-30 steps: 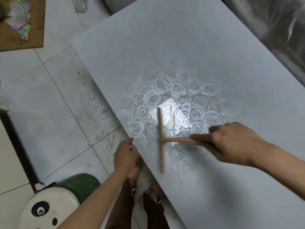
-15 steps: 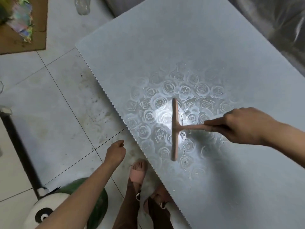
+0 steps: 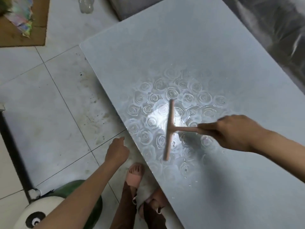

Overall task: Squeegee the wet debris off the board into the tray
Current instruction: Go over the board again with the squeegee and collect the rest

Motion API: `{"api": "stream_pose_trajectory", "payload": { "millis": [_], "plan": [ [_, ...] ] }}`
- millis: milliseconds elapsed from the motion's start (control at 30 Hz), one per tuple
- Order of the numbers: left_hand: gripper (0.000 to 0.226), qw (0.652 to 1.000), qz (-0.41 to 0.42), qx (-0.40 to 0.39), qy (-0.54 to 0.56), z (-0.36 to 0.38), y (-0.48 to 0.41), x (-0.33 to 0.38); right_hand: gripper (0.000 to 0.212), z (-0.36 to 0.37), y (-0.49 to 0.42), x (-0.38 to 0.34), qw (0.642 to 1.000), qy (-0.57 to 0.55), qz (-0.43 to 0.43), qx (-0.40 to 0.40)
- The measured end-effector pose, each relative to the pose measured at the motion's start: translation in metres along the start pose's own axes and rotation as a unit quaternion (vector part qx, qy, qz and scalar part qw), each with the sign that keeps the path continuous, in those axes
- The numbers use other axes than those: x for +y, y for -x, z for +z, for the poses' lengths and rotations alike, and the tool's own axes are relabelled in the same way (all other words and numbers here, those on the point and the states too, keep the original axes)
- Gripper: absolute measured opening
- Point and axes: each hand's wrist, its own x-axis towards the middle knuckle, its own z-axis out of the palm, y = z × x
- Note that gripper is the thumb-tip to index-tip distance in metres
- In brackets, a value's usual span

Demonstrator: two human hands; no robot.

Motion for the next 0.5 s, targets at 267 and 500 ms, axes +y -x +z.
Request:
{"api": "stream_pose_trajectory", "payload": {
  "millis": [267,500],
  "plan": [
    [0.056,0.952,0.184,0.031,-0.243,-0.002,0.009,0.034,0.037,0.003,-0.003,-0.001,0.996,-0.007,0.085,0.021],
    [0.062,0.895,0.242,-0.002,-0.374,0.008,0.000,0.070,0.038,0.041,0.084,0.013,0.983,-0.038,0.179,-0.006]
  ]
}}
